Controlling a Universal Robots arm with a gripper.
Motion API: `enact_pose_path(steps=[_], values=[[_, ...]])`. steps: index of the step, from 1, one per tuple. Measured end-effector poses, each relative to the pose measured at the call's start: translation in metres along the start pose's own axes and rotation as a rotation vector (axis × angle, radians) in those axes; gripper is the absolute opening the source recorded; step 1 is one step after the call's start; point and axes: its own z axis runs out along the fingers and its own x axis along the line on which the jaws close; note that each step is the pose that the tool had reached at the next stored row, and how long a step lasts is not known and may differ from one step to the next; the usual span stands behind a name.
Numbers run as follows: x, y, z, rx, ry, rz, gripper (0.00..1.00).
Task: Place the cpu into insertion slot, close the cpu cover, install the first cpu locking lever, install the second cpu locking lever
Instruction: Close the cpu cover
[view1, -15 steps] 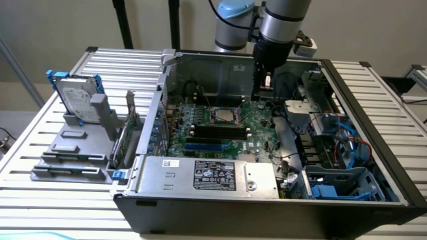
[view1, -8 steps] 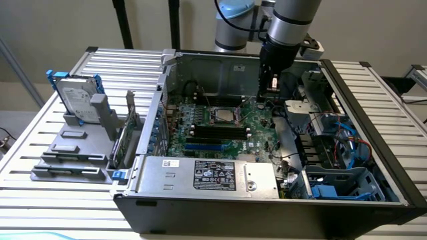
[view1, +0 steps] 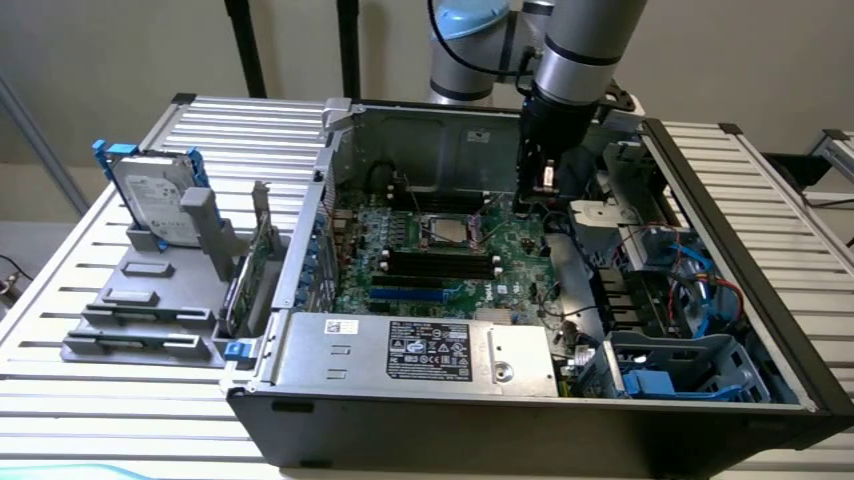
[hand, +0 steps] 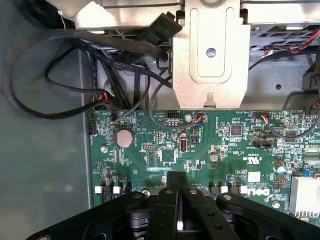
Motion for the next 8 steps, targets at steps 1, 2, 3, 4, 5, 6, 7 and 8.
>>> enact_pose_path(steps=[1,2,3,4,5,6,7,8], values=[[-0.0001,0.0001,0.0018,0.0001,-0.0002,-0.002,0.11],[-0.0002,0.0000,0.0035,0.0002,-0.0004,-0.005,0.11],[-0.0003,-0.0005,0.0054,0.0004,-0.0004,-0.008,0.11],[-0.0004,-0.0017,0.0067,0.0005,-0.0004,-0.011,0.11],[-0.0005,-0.0036,0.0079,0.0008,0.0000,-0.015,0.11],[-0.0005,-0.0052,0.0085,0.0018,0.0001,-0.016,0.11],[-0.0006,-0.0068,0.0088,0.0050,0.0001,-0.017,0.11],[-0.0007,-0.0084,0.0089,0.0120,-0.0001,-0.017,0.11]])
